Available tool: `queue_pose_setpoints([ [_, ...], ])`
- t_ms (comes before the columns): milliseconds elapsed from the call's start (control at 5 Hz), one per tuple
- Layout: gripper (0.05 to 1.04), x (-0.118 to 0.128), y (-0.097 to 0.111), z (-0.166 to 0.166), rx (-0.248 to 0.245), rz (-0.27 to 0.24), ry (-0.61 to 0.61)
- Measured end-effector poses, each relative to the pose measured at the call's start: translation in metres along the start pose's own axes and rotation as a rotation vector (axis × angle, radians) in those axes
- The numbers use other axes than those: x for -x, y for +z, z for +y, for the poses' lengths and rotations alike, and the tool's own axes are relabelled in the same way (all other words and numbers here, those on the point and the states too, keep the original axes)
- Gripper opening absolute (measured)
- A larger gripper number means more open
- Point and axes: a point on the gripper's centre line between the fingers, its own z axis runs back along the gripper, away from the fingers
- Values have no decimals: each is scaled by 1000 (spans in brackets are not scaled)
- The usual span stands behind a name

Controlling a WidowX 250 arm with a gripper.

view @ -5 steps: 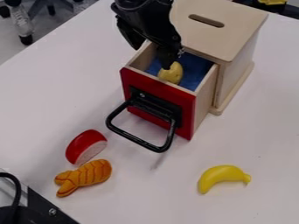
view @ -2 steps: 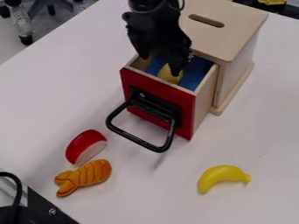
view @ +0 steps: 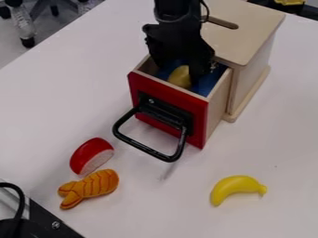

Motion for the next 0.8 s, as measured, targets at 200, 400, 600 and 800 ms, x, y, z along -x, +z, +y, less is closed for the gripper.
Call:
queue_pose_setpoints([
  [200,998,6,-4,0,-7,21,7],
  [400,955,14,-15,-3,-16,58,2],
  [600,682,17,-16,-2,-29,43,15],
  [800,636,14,-7,-8,7,-2,17],
])
